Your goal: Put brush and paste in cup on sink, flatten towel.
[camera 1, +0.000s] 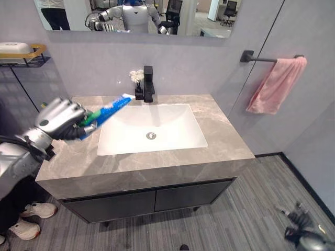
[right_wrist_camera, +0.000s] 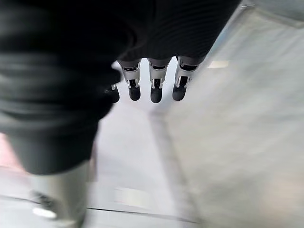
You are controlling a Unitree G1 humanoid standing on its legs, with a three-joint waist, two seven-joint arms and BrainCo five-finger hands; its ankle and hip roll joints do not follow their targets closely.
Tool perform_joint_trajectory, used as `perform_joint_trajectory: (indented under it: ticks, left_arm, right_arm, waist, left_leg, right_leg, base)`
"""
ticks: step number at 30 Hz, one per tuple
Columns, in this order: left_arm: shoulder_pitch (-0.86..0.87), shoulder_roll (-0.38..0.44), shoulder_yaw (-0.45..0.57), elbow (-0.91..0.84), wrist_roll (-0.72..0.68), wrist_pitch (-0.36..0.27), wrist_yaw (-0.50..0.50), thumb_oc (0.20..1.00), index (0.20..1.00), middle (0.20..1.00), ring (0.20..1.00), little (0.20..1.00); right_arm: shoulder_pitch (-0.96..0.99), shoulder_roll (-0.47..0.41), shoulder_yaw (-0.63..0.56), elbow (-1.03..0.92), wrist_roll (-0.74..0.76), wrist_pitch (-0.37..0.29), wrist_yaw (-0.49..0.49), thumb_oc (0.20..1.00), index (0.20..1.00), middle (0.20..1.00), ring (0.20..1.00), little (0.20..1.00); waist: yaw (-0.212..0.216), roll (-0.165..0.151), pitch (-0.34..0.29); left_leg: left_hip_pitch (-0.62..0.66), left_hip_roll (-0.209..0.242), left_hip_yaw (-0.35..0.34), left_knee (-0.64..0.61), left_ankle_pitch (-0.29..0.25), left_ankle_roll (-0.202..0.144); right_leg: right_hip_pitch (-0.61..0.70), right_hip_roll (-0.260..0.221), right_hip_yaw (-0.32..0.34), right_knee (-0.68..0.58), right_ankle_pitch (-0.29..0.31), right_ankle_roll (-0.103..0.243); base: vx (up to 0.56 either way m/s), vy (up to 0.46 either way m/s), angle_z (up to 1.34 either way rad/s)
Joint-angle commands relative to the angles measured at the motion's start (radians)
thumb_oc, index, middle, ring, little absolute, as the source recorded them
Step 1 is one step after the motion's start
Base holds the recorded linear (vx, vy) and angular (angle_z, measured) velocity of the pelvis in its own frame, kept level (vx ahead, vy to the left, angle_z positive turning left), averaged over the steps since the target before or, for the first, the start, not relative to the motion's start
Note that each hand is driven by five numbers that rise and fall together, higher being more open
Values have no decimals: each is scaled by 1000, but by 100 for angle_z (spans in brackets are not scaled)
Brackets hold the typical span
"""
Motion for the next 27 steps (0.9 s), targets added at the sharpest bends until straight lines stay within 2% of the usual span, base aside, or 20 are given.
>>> perform_joint_trajectory:
  ticks: [1, 5, 7, 11, 14, 16, 17, 19, 20, 23, 24, 26, 27]
  left_arm:
    - [-119, 19, 69, 30, 46, 19, 131, 200, 200, 200, 200, 200]
    - [-166, 26, 73, 35, 69, 44, 168, 200, 200, 200, 200, 200]
    - [-201, 22, 80, 24, 75, 55, 178, 200, 200, 200, 200, 200]
    - [-245, 29, 53, 10, 70, 60, 176, 200, 200, 200, 200, 200]
    - [-315, 34, 9, 7, 61, 71, 184, 200, 200, 200, 200, 200]
    - [-368, 27, -36, 8, 42, 82, 188, 200, 200, 200, 200, 200]
    - [-425, 11, -77, 2, 23, 95, 200, 200, 200, 200, 200, 200]
    - [-461, 8, -107, 5, 18, 98, 207, 200, 200, 200, 200, 200]
    - [-497, -7, -147, 15, 13, 102, 212, 200, 200, 200, 200, 200]
    - [-574, -26, -211, -6, 1, 104, 230, 200, 200, 200, 200, 200]
    - [-600, -37, -234, -18, 0, 105, 241, 200, 200, 200, 200, 200]
    - [-606, -35, -239, -16, 0, 106, 242, 200, 200, 200, 200, 200]
    - [-659, -68, -294, -40, 3, 98, 251, 200, 200, 200, 200, 200]
  right_arm:
    - [-83, -67, -28, 42, -75, -92, -115, 1000, 1000, 1000, 1000, 1000]
    - [-114, -72, -48, -157, -86, -125, -133, 1000, 1000, 1000, 1000, 1000]
    - [-167, -104, -4, -339, -132, -138, -90, 1000, 1000, 1000, 1000, 1000]
    - [-251, -149, 68, -423, -116, -135, -50, 1000, 1000, 1000, 1000, 1000]
    - [-348, -146, 176, -458, 6, -137, 8, 1000, 1000, 1000, 1000, 1000]
    - [-427, -113, 288, -432, 175, -127, 62, 1000, 1000, 1000, 1000, 1000]
    - [-507, -78, 408, -431, 353, -111, 128, 1000, 1000, 1000, 1000, 1000]
    - [-544, -55, 441, -430, 421, -113, 155, 1000, 1000, 1000, 1000, 1000]
    - [-594, -7, 509, -413, 492, -112, 183, 1000, 1000, 1000, 1000, 1000]
    - [-715, 80, 626, -394, 575, -103, 195, 1000, 1000, 1000, 1000, 1000]
    - [-779, 149, 693, -390, 627, -100, 215, 1000, 1000, 1000, 1000, 1000]
    - [-783, 151, 693, -386, 629, -101, 217, 1000, 1000, 1000, 1000, 1000]
    - [-871, 232, 769, -361, 670, -102, 241, 1000, 1000, 1000, 1000, 1000]
  waist:
    - [-18, 6, -26]
    - [-20, 10, -29]
    - [-17, 11, -36]
    - [-9, 9, -41]
    - [1, 7, -42]
    - [14, 1, -40]
    - [27, -4, -37]
    - [31, -5, -37]
    - [39, -6, -36]
    - [62, -10, -37]
    - [74, -10, -37]
    - [73, -12, -36]
    - [88, -11, -34]
  left_leg:
    - [-33, -34, -55, 12, -25, 23]
    - [-25, -35, -52, 13, -29, 26]
    - [-24, -37, -46, 13, -27, 27]
    - [-26, -38, -44, 12, -24, 28]
    - [-28, -39, -44, 13, -22, 28]
    - [-27, -39, -43, 13, -19, 27]
    - [-28, -39, -42, 13, -14, 25]
    - [-31, -38, -41, 13, -13, 25]
    - [-29, -37, -41, 12, -12, 24]
    - [-34, -38, -44, 12, -8, 23]
    - [-35, -38, -45, 12, -6, 22]
    - [-35, -38, -45, 12, -6, 21]
    - [-37, -39, -48, 13, -5, 21]
  right_leg:
    - [32, -8, 21, 12, -8, 78]
    - [36, -8, 27, 15, -15, 77]
    - [34, -8, 32, 19, -20, 76]
    - [30, -10, 34, 21, -22, 74]
    - [28, -11, 36, 20, -23, 73]
    - [29, -12, 36, 20, -21, 71]
    - [28, -12, 35, 20, -19, 67]
    - [28, -12, 35, 18, -21, 66]
    - [32, -12, 33, 17, -22, 64]
    - [31, -13, 28, 12, -22, 60]
    - [31, -13, 26, 10, -23, 58]
    - [31, -13, 26, 10, -23, 58]
    - [32, -12, 20, 8, -27, 54]
  base:
    - [12, 33, -7]
    - [2, 16, -1]
    - [-25, 43, -3]
    - [-21, 20, -10]
    - [-10, 4, 0]
    - [-49, -2, 0]
    - [-68, -12, -1]
    - [-22, -3, 0]
    - [-30, -11, 1]
    - [0, 0, 0]
    - [-7, -8, 6]
    - [-1, -7, 8]
    - [6, -11, 7]
